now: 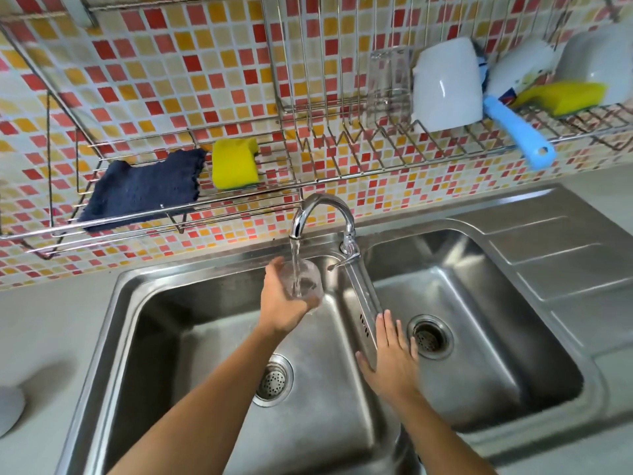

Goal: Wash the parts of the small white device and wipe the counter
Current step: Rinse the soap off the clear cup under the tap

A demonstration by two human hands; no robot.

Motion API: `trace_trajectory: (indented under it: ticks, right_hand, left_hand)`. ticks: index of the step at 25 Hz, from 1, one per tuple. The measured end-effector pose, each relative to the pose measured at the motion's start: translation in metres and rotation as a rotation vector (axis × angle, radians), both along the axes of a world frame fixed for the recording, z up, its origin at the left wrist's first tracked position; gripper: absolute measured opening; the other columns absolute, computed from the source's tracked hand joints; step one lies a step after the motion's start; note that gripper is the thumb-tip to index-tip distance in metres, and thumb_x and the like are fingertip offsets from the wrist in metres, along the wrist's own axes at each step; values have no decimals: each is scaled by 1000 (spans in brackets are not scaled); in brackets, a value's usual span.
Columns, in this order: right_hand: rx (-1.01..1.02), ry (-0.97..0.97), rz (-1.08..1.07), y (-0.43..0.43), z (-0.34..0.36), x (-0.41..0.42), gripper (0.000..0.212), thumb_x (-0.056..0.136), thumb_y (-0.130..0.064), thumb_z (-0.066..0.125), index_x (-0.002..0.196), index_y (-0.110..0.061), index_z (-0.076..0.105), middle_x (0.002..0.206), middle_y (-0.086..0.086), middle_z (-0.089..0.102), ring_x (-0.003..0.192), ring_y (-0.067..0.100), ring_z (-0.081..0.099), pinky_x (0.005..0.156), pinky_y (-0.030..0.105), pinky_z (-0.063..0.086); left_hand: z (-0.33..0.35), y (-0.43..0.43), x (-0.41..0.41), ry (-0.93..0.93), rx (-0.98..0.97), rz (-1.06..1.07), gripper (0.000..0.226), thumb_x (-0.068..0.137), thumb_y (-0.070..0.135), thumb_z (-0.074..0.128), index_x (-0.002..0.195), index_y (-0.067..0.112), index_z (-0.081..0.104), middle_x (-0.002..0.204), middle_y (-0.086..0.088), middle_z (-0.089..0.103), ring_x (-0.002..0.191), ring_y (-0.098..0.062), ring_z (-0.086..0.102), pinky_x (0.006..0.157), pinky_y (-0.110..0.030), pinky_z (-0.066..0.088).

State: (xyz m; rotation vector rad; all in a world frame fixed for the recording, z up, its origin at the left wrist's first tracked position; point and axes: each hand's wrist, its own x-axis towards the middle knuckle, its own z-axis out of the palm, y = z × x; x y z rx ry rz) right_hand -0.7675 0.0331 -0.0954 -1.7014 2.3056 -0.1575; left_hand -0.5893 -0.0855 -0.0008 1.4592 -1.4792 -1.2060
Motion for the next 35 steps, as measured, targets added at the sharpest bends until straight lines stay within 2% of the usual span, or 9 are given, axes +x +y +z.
trace_trajectory:
  ticks: [2,4,6,9,11,17,20,24,35]
  right_hand:
    - [-28,12,3,0,-1,-1,86,86,-63,29,148,-15,-7,155,0,-14,145,24,-2,113,43,-1]
    - [-35,32,3,-2,-4,-1,82,89,-59,29,148,-15,-7,156,0,-12,145,22,-1,113,42,0]
    - [-77,43,-19,-3,-3,3,70,91,-48,25,148,-12,10,157,3,7,143,24,15,113,46,13]
    - [-107,37,-68,-4,-2,7,57,88,-30,28,137,-7,43,144,9,42,130,26,44,105,48,34]
    - [-111,47,-61,-4,-3,7,56,86,-26,29,135,-4,45,142,11,45,130,26,44,109,43,24]
    - [-144,96,-27,-3,-9,8,56,86,-22,29,136,0,41,144,14,42,133,26,39,111,38,17]
    - [-158,109,-23,-4,-10,6,56,85,-22,29,135,-1,44,142,13,44,131,25,41,108,40,27]
    - [-161,113,-26,-4,-10,6,57,85,-22,28,136,0,42,142,13,43,132,25,40,104,42,26]
    - [-162,54,-39,-5,-9,8,57,84,-22,28,133,2,46,140,16,46,128,28,46,97,40,41]
  left_hand:
    - [-2,-7,-1,-85,-45,-29,72,47,16,88,111,22,56,104,0,66,89,-13,66,81,-33,54]
    - [-1,-10,1,-266,-3,-64,72,43,47,86,106,28,58,108,1,65,95,-15,64,87,-36,52]
    - [3,-8,3,-488,56,-126,81,46,68,76,112,26,54,113,1,63,103,-21,61,88,-36,51]
    - [11,-10,-3,-851,100,-135,88,58,70,69,123,16,44,122,-8,57,111,-32,57,87,-40,48]
    - [17,-13,-13,-955,19,-156,83,66,59,72,126,11,40,125,-12,52,113,-35,54,88,-41,47]
    - [20,-24,-5,-683,39,-163,77,60,47,81,123,19,47,122,-9,57,110,-33,55,91,-41,47]
    - [20,-20,4,-696,-16,-142,81,57,51,82,125,21,49,122,-5,60,110,-30,56,91,-38,46]
    - [22,-13,10,-639,0,-280,72,55,51,82,118,30,56,113,3,65,108,-23,58,89,-28,44]
    - [27,-7,22,-680,-22,-329,75,55,41,86,121,24,56,117,0,64,110,-23,58,93,-29,44]
